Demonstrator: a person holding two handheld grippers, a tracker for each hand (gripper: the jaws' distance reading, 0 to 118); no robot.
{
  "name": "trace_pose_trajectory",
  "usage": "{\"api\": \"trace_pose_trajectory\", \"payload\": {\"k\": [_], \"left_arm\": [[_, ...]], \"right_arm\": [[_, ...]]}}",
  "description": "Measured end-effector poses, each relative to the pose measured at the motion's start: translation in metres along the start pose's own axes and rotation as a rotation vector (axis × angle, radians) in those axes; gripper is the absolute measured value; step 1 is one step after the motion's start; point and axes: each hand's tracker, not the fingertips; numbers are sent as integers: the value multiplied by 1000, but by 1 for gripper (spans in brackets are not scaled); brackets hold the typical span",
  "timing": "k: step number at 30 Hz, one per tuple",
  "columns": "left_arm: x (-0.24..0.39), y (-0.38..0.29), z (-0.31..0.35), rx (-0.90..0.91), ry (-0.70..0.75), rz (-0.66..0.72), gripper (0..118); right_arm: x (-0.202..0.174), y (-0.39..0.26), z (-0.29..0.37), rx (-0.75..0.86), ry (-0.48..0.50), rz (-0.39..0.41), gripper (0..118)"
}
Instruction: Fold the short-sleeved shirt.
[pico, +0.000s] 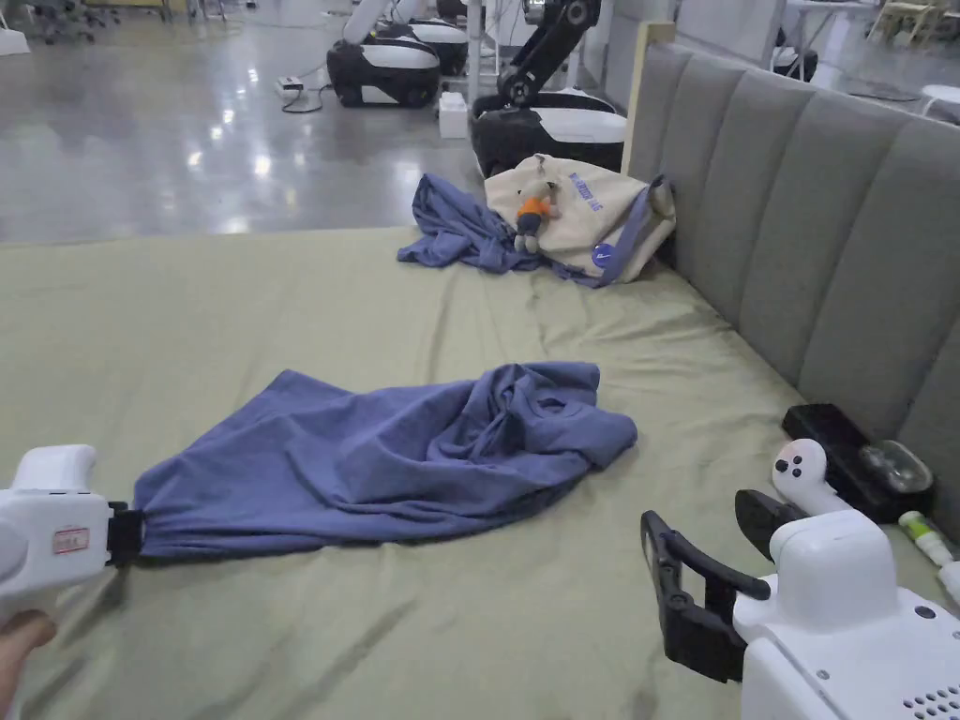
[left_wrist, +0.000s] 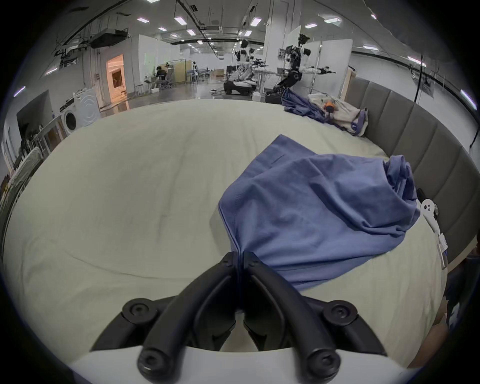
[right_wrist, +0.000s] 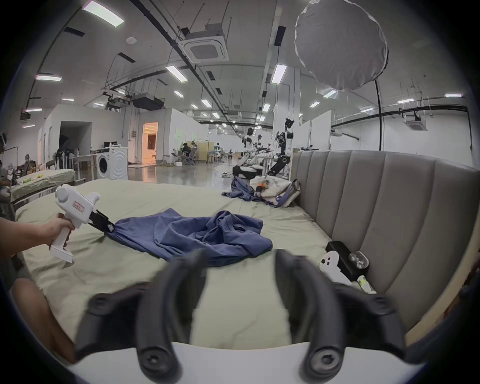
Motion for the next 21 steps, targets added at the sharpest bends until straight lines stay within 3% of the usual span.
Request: {"api": "trace_pose_trajectory", "payload": {"k": [1,3,6,11,13,16,18,21], "left_arm": [[-6,4,0,17,1,-3,3],[0,4,12,50,-6,-20,3],[2,11,24,91,-32,-37,3],[-3,19,35,138,-65,-15,3],[-7,21,37,152,-68,-4,3],[-6,25,39,161,-75,-12,3],[-5,26,37,166,-62,-30,3],[-2,27,33,161,-58,-43,3]], "right_arm": [[5,5,-11,-21,8,2,81],[13,15,-40,-38,-32,31,84],[26,21,-106,-88,-1,53,114],[43,6,-231,-298,102,37,116],[50,-2,-268,-376,73,-6,116],[55,-8,-303,-431,66,-30,116],[55,-12,-312,-456,139,-47,116],[46,-17,-326,-500,155,25,116]]}}
